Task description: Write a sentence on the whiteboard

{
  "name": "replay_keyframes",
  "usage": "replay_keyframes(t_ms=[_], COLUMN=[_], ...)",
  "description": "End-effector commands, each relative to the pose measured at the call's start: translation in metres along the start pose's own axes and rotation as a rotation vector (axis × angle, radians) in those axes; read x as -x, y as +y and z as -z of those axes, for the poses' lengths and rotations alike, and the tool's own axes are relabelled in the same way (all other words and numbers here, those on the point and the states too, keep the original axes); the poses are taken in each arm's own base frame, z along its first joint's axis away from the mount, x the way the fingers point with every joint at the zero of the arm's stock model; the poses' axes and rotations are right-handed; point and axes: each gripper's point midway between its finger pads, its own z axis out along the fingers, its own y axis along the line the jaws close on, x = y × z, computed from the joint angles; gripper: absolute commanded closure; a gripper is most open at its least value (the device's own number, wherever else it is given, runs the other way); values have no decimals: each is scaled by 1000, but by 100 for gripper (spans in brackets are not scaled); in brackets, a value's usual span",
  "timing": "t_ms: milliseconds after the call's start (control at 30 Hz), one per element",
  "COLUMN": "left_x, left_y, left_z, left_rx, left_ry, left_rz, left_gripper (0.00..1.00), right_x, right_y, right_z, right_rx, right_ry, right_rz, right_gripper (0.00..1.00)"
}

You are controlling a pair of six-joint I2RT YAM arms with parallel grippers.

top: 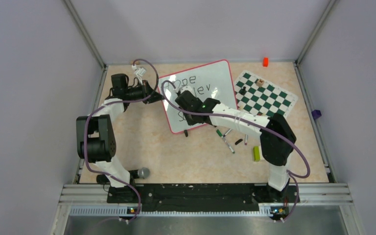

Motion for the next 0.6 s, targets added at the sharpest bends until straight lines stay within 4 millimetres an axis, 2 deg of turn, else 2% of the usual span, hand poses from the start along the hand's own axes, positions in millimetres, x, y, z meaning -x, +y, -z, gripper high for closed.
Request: replay_keyframes(t_ms=[0, 233, 567], left_x=[-16, -17, -16], left_y=[36, 36, 36], left_z=[-8, -8, -8], left_rx=[148, 147, 147], left_ry=[24, 25, 24], left_rz=[-81, -80, -81], left_gripper=[100, 100, 100], right_x=[29, 39, 58], right_y=[-19, -23, -19], right_z=[16, 27, 34], right_rx=[-45, -44, -16], right_ry=[-86, -112, -145], right_rz=[-22, -14, -22], right_gripper=[100, 100, 100])
